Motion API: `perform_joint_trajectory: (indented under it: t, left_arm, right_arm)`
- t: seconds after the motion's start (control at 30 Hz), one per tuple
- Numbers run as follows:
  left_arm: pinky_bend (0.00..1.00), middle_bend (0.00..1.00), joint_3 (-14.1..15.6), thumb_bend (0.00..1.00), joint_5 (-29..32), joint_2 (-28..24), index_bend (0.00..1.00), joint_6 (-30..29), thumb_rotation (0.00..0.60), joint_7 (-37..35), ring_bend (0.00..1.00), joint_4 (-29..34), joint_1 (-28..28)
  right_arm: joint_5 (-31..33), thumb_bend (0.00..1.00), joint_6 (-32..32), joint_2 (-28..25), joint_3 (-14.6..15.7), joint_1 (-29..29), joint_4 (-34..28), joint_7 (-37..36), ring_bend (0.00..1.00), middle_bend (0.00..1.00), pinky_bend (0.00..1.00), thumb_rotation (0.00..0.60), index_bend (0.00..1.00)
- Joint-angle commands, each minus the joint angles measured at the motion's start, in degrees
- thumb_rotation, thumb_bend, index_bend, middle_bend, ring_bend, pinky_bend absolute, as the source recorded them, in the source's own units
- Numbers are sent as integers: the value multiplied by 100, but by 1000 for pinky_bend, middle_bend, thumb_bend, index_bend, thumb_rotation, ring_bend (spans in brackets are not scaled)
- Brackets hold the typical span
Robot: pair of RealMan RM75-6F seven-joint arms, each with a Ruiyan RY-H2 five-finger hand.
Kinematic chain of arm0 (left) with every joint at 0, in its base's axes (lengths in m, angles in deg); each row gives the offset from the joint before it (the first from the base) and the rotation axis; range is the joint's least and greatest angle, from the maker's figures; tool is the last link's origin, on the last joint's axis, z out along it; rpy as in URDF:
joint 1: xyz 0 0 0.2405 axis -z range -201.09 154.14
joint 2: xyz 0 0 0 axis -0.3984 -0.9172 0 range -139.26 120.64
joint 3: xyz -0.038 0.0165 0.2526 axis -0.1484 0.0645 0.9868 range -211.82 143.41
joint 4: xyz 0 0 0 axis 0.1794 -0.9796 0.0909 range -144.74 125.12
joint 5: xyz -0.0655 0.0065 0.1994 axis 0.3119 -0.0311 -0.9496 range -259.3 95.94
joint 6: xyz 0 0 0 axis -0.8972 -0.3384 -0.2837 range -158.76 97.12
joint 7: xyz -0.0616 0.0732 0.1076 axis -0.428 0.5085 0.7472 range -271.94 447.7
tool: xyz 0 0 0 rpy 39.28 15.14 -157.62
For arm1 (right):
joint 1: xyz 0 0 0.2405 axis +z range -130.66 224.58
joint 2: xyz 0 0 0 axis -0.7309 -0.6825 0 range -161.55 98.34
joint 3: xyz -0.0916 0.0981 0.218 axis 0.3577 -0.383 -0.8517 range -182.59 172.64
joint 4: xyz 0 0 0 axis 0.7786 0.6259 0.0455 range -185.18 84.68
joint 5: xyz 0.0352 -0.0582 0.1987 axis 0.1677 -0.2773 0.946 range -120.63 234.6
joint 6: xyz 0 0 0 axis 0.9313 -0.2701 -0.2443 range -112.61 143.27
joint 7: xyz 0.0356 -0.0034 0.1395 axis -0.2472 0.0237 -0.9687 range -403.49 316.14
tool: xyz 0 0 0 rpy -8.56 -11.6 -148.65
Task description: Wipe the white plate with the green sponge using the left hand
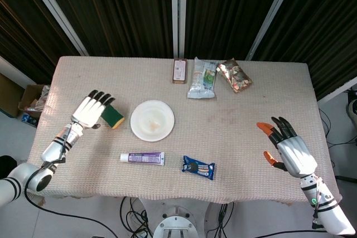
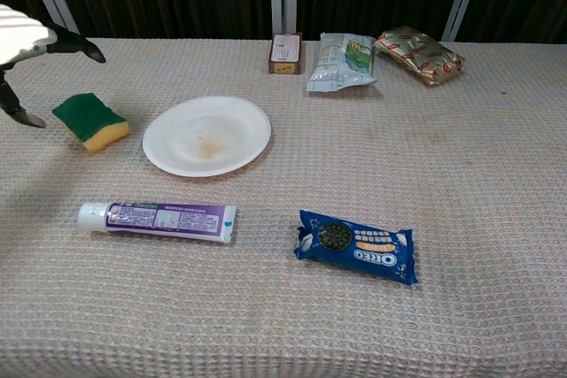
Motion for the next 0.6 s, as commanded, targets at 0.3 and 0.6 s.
perform_joint_trajectory:
  t: [0.3, 0.6]
  left_arm:
    - [151, 188, 212, 145, -76, 689, 232, 700, 600, -1058, 161, -1100, 516]
    - [156, 225, 335, 151, -140, 815, 302, 696, 600, -1402, 185, -1440, 581]
  right_arm:
    - [111, 263, -95, 92, -43, -86, -32, 122, 0, 178, 0, 600, 128]
    - [170, 264, -215, 108, -111, -78, -63, 212, 0, 178, 0, 600, 128]
